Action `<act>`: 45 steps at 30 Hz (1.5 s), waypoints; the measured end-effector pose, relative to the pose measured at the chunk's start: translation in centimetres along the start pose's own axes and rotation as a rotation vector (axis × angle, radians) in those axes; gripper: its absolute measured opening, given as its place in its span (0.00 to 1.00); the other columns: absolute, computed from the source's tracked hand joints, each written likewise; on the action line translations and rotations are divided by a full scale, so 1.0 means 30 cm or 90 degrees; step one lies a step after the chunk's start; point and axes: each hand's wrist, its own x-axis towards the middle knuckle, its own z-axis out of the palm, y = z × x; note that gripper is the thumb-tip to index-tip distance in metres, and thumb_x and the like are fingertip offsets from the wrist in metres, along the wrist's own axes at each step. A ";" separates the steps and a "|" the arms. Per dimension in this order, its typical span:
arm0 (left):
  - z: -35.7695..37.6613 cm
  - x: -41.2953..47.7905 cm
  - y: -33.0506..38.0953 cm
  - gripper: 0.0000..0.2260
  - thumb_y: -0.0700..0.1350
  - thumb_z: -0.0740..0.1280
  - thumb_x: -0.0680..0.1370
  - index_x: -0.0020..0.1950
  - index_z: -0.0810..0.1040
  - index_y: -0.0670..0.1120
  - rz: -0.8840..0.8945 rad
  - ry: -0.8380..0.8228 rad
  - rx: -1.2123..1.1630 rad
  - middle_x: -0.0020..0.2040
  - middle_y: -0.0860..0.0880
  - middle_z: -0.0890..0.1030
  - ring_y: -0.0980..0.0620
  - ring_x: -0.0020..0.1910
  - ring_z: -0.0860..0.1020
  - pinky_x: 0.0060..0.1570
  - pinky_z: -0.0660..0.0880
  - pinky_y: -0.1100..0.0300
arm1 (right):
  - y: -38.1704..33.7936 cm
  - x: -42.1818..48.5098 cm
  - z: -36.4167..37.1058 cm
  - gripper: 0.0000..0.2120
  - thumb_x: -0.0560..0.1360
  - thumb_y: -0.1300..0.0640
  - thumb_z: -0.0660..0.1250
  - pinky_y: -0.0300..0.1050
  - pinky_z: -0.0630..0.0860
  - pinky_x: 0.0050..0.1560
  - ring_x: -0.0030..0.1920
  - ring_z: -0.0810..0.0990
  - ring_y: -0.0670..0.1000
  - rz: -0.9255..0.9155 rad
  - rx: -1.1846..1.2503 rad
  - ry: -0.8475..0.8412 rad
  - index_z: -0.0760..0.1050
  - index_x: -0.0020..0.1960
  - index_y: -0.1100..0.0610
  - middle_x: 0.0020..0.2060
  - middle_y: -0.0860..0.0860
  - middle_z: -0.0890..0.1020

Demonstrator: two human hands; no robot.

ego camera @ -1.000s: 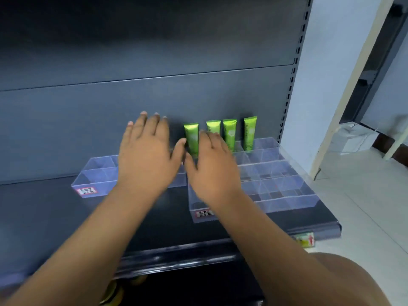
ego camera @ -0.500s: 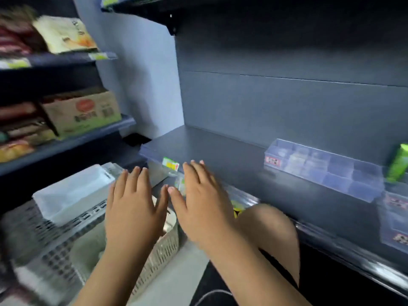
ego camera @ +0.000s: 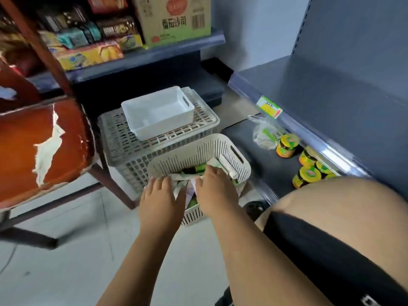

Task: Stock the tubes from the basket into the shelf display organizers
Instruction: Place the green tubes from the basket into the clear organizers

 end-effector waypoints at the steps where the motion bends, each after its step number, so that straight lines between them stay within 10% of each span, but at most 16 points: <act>1: 0.040 0.023 -0.013 0.28 0.64 0.54 0.80 0.69 0.74 0.46 -0.010 -0.021 -0.008 0.69 0.48 0.77 0.43 0.73 0.69 0.70 0.70 0.45 | -0.006 0.033 0.028 0.19 0.84 0.47 0.55 0.53 0.73 0.61 0.65 0.74 0.58 0.014 -0.002 -0.018 0.68 0.69 0.57 0.66 0.57 0.75; 18: 0.355 0.446 -0.022 0.19 0.53 0.61 0.82 0.68 0.74 0.43 -0.131 -0.200 -0.085 0.65 0.42 0.77 0.41 0.66 0.72 0.64 0.72 0.47 | 0.040 0.537 0.090 0.13 0.80 0.56 0.64 0.53 0.80 0.53 0.55 0.80 0.59 0.227 0.087 -0.096 0.74 0.63 0.57 0.57 0.56 0.80; 26: 0.562 0.615 -0.113 0.13 0.48 0.60 0.83 0.63 0.77 0.44 -0.127 -0.281 -0.018 0.58 0.42 0.80 0.45 0.49 0.74 0.49 0.70 0.55 | 0.135 0.654 0.295 0.09 0.80 0.61 0.61 0.48 0.74 0.48 0.56 0.79 0.60 0.081 -0.030 -0.173 0.75 0.59 0.57 0.55 0.56 0.80; 34: 0.774 0.724 -0.177 0.09 0.43 0.61 0.80 0.56 0.79 0.46 -0.192 -0.298 0.100 0.56 0.41 0.82 0.38 0.58 0.78 0.61 0.75 0.42 | 0.107 0.838 0.497 0.13 0.77 0.62 0.65 0.51 0.75 0.53 0.62 0.78 0.61 0.024 -0.166 -0.228 0.79 0.61 0.59 0.59 0.58 0.80; 40: 0.821 0.811 -0.139 0.12 0.49 0.62 0.81 0.59 0.81 0.47 -0.247 -0.338 0.210 0.60 0.45 0.82 0.41 0.61 0.79 0.54 0.69 0.50 | 0.176 0.955 0.611 0.20 0.80 0.60 0.61 0.54 0.68 0.69 0.71 0.69 0.60 0.005 -0.179 -0.263 0.70 0.71 0.57 0.70 0.57 0.72; 45: 0.816 0.831 -0.134 0.12 0.43 0.63 0.80 0.60 0.82 0.45 -0.248 -0.363 0.173 0.60 0.45 0.83 0.43 0.61 0.81 0.54 0.76 0.53 | 0.232 0.991 0.652 0.14 0.80 0.63 0.59 0.54 0.70 0.62 0.66 0.71 0.61 -0.040 -0.167 -0.206 0.76 0.62 0.57 0.66 0.58 0.73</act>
